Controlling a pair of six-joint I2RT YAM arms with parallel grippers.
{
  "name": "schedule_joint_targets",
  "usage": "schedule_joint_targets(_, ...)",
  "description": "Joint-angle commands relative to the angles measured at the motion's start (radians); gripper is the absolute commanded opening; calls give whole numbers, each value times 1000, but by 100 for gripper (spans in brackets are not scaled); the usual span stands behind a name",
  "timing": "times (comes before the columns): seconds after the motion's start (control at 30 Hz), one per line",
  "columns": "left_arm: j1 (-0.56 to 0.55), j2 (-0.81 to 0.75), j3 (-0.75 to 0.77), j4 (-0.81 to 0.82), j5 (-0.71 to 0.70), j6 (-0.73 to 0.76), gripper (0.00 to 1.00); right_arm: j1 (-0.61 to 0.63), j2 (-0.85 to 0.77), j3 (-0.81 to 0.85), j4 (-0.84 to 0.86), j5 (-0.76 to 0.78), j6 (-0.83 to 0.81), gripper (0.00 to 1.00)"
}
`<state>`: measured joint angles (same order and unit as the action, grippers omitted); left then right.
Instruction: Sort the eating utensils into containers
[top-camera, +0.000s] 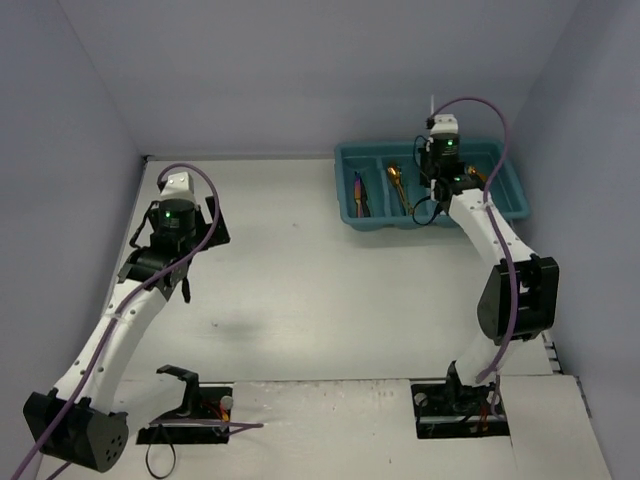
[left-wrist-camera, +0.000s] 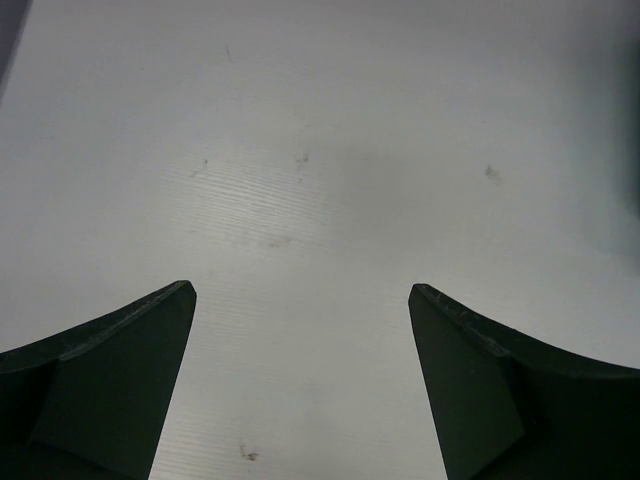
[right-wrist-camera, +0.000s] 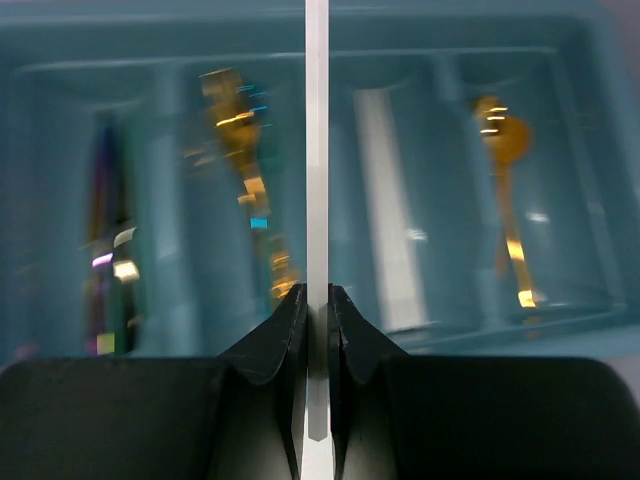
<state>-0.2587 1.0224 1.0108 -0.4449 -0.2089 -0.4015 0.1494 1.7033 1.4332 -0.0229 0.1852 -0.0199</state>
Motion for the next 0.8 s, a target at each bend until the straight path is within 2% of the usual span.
schedule_joint_targets(0.0, 8, -43, -60, -10, -73, 114, 86, -110, 115, 115, 40, 11, -77, 7)
schedule_joint_targets(0.17, 8, -55, -63, -10, -89, 112, 86, -145, 280, 182, 38, -22, -85, 12)
schedule_joint_targets(0.3, 7, -54, -63, -11, -93, 109, 86, -145, 340, 199, 37, -44, -63, 35)
schedule_joint_targets(0.37, 9, -55, -63, -10, -92, 110, 86, -145, 326, 198, 35, -55, -51, 43)
schedule_joint_targets(0.53, 14, -58, -58, -14, -88, 110, 86, -145, 203, 165, 34, -52, -28, 63)
schedule_joint_targets(0.77, 19, -97, -61, -16, -97, 112, 86, -146, -137, 14, 27, -63, 82, 79)
